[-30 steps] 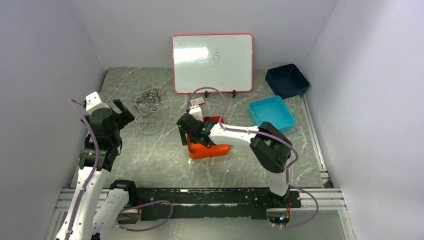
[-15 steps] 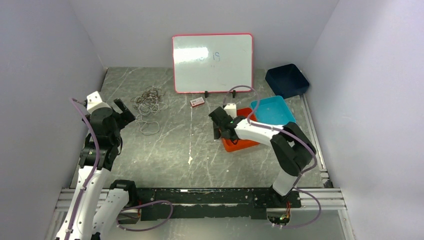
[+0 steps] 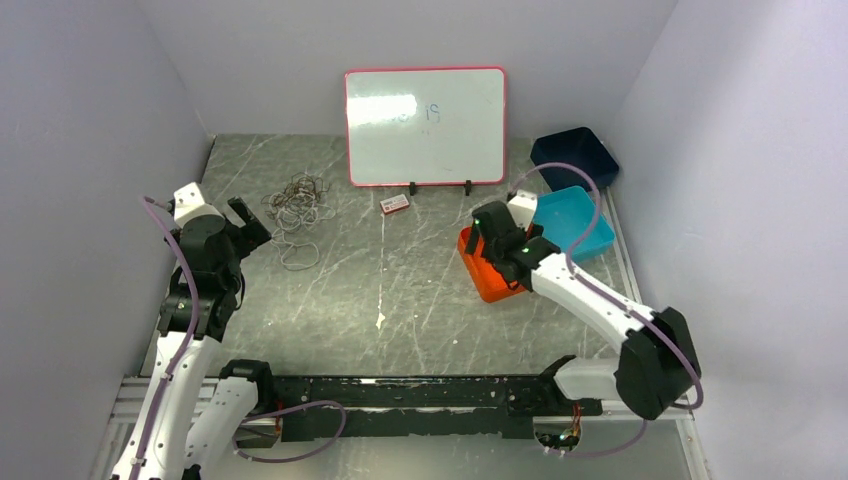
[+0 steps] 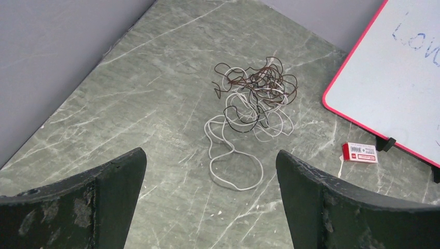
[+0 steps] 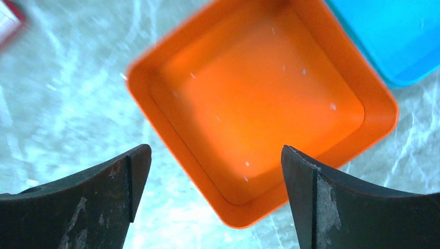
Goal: Untangle the cables
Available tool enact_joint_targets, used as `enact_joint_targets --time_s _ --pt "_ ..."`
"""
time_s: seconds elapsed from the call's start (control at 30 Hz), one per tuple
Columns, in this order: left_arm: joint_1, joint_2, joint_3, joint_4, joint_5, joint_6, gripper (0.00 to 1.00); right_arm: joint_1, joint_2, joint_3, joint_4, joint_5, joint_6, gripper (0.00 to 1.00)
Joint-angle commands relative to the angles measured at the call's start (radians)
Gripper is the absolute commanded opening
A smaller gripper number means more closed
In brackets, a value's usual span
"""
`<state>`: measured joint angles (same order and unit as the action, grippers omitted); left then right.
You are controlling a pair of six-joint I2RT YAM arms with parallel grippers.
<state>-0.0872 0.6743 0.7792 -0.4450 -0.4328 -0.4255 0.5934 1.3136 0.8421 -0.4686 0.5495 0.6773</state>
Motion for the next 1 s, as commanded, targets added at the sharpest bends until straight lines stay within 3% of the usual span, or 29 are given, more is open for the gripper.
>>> enact_joint_targets --time_s 0.0,0.13,0.27,0.53,0.83,0.97 --pt "0.014 -0.001 0.028 0.029 0.022 0.007 1.0 -0.034 -0.069 0.119 0.021 0.046 -0.026 1.0" --pt "0.014 -0.001 0.028 0.03 0.019 0.006 1.0 -0.086 -0.05 0.224 0.006 0.051 -0.081 1.0" --pt "0.014 0.003 0.028 0.031 0.022 0.007 1.0 -0.25 0.003 0.271 0.103 -0.018 -0.156 1.0" --pt "0.014 0.02 0.025 0.039 0.046 0.012 1.0 -0.575 0.396 0.556 0.212 -0.243 -0.196 1.0" --pt "0.012 0.034 0.019 0.05 0.082 0.022 1.0 -0.715 0.819 0.95 0.221 -0.42 -0.216 1.0" --pt "0.013 0.039 0.016 0.058 0.093 0.025 1.0 -0.741 0.994 1.157 0.151 -0.491 -0.248 1.0"
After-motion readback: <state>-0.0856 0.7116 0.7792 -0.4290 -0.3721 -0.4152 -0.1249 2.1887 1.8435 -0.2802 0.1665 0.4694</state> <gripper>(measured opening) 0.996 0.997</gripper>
